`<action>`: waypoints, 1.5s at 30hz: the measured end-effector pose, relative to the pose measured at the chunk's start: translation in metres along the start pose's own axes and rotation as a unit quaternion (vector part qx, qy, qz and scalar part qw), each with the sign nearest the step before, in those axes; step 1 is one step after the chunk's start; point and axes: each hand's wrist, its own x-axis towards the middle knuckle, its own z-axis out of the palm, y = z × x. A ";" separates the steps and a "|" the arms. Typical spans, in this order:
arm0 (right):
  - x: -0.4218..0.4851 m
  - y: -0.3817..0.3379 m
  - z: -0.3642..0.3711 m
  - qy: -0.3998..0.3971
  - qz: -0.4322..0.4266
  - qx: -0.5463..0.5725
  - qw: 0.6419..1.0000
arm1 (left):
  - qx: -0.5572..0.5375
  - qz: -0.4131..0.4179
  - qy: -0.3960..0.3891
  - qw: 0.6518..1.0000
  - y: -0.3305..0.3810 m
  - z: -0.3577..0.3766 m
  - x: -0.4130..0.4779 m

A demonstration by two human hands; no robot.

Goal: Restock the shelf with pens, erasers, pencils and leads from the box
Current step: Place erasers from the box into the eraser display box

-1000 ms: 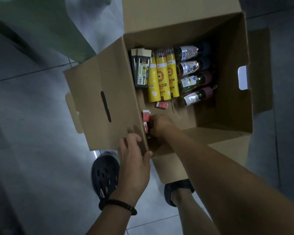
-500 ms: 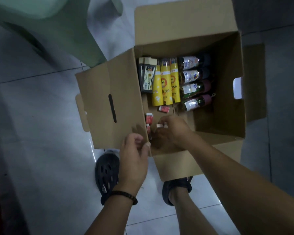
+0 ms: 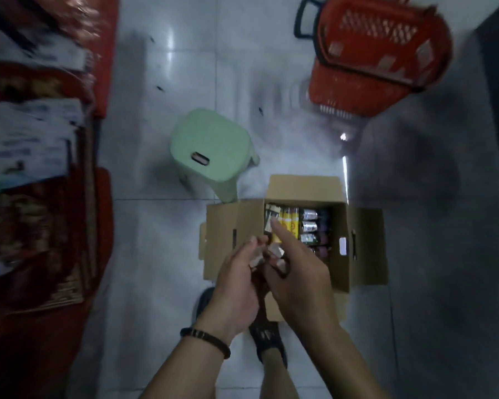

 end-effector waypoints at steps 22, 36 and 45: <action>-0.208 -0.459 -0.097 -0.240 -0.276 0.279 0.888 | -0.263 0.328 -0.023 0.907 0.086 -0.156 -0.507; -0.463 -0.649 0.046 -0.436 -0.403 0.285 0.753 | -0.200 0.568 0.188 0.776 0.015 -0.434 -0.739; -0.530 -0.748 0.123 -0.498 -0.450 0.244 0.700 | -0.152 0.589 0.251 0.753 0.018 -0.551 -0.815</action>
